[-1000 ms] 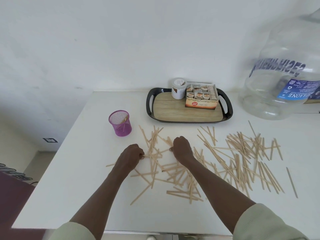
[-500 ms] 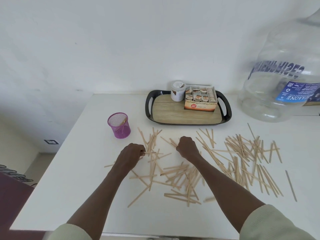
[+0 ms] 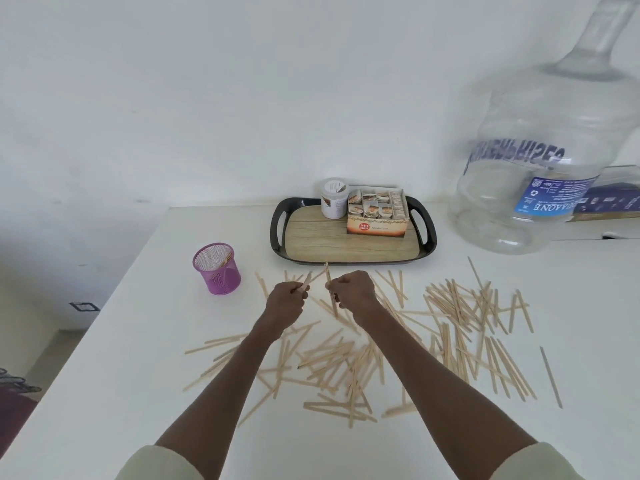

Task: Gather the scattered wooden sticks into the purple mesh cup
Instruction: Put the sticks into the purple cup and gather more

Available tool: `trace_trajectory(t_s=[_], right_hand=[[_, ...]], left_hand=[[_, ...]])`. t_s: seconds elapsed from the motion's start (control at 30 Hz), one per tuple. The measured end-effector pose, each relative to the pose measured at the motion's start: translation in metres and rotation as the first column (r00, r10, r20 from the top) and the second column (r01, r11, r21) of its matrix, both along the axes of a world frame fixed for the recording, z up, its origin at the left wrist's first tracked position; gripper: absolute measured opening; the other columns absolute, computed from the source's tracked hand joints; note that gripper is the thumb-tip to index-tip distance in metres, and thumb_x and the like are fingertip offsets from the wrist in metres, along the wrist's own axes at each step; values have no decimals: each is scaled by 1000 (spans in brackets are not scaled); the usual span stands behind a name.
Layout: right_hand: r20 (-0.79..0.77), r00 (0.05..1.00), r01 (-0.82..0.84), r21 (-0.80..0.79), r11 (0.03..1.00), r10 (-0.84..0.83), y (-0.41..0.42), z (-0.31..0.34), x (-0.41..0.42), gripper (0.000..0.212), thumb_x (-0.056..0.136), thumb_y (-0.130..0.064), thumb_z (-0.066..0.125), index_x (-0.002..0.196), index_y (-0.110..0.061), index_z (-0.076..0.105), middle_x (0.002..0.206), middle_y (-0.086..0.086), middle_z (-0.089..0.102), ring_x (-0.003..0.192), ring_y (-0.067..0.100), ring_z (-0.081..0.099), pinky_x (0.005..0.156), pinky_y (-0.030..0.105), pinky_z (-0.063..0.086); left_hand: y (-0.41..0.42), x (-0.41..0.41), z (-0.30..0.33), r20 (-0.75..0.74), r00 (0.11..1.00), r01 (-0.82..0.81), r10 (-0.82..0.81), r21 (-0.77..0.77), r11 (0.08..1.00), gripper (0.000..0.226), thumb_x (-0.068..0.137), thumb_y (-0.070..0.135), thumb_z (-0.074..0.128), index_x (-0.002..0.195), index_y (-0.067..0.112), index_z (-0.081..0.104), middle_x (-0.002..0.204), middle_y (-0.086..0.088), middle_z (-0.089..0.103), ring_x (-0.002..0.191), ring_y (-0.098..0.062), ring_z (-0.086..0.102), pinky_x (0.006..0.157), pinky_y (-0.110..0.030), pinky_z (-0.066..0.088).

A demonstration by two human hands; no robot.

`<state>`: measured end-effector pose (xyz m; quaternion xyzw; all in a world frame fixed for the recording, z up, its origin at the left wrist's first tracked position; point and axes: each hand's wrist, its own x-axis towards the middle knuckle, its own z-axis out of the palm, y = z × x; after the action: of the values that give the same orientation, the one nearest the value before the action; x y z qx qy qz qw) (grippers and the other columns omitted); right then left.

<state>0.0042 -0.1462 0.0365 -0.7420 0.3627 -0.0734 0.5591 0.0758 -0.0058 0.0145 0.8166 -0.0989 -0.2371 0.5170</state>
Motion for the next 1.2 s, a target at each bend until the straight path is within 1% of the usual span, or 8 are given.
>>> trace_trajectory(t_s=[0.1,0.33,0.53,0.67,0.9,1.0,1.1,1.2], right_hand=[[52,997,50,32,998,-52,4,7,-1,15,80,-11,76,72,1,73,69,17,69,62,24,62,73,46,60],[113,993,49,-282,958,-17,1,16,-10,19,83,-11,67,67,-5,75,64,5,72,64,20,69,63,32,57],[142,990,34,-402,915,26,-5,23,-14,17,87,-13,67,75,-7,77,70,6,72,61,14,59,58,23,43],[197,980,97,-394,914,-19,-13,29,-16,5,83,-7,69,85,-5,74,83,5,72,79,16,65,74,27,52],[204,965,-65,-422,904,165,-11,23,-21,23,81,2,57,81,-6,79,75,10,75,73,16,69,67,30,57],[261,956,-42,-315,948,130,-15,21,-21,26,81,0,61,94,-12,80,87,4,78,84,14,72,79,27,58],[354,927,122,29,992,-124,-19,18,-22,16,80,-3,69,88,-12,78,79,3,77,74,17,74,75,34,61],[267,866,316,364,877,-423,-22,14,-23,9,81,-4,66,80,-10,73,75,6,74,67,17,66,73,33,58]], left_hand=[[-20,-13,6,-129,991,-58,38,-153,987,27,98,10,44,88,8,69,70,1,55,64,-13,47,60,-25,42],[-56,-37,22,-271,962,-131,39,-330,935,33,79,-10,39,60,6,62,52,-3,44,54,-16,37,49,-24,33],[-74,-47,34,-499,862,-351,86,-468,811,34,90,-11,45,77,0,74,68,-11,72,61,-15,70,54,-22,54],[-79,-50,42,-549,830,-403,98,-469,786,25,93,-6,45,85,-3,68,63,-11,67,54,-18,65,50,-27,50],[-88,-51,45,-500,849,-396,169,-393,830,28,103,9,38,102,-4,63,80,-16,69,66,-20,69,44,-24,50],[-89,-48,47,-436,878,-379,200,-374,846,30,99,3,36,93,-2,66,72,-14,64,50,-14,64,38,-21,44],[-92,-44,48,-373,897,-385,238,-396,834,29,104,14,32,102,3,59,87,-13,65,74,-21,66,56,-30,49],[-97,-45,51,-262,917,-386,301,-394,834,26,106,22,32,105,11,56,91,-3,70,82,-18,67,72,-35,49]])
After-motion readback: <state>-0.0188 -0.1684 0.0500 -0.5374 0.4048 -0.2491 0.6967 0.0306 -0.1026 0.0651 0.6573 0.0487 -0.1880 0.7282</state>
